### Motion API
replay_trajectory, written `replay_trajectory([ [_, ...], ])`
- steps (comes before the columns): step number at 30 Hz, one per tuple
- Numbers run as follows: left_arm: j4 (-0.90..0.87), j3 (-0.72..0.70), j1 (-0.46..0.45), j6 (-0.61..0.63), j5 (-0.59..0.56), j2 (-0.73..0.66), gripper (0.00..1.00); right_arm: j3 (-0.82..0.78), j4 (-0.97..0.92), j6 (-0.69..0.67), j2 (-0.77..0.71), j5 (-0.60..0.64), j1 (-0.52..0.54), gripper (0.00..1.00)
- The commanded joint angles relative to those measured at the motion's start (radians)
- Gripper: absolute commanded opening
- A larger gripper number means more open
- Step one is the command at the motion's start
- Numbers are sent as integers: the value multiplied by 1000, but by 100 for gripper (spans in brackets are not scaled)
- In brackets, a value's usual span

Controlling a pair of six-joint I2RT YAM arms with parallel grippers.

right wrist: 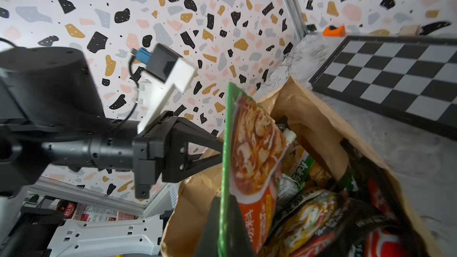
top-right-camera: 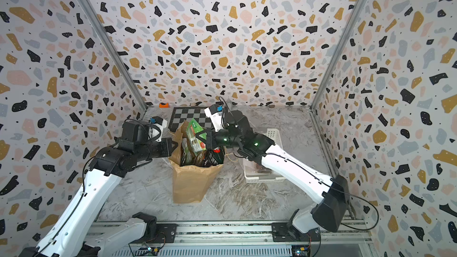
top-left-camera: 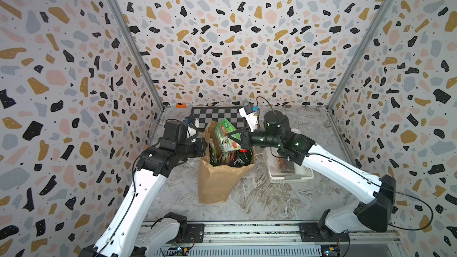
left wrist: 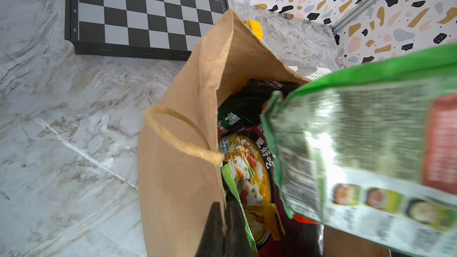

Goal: Place the condiment packets inside the bag
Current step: Place the condiment packet in the paper bag.

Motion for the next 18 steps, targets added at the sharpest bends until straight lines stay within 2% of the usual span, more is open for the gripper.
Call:
replay_trajectory([
  [1, 32, 3, -3, 6, 16, -2, 0, 8, 164, 99, 21, -103, 37, 0],
  [5, 34, 6, -3, 10, 14, 0, 0, -61, 222, 156, 68, -120, 62, 0],
  [12, 41, -3, -3, 5, 20, 4, 0, -139, 127, 165, 77, 33, 65, 0],
  [18, 39, 3, -3, 8, 17, 4, 0, -136, -47, 29, -18, 174, 65, 24],
])
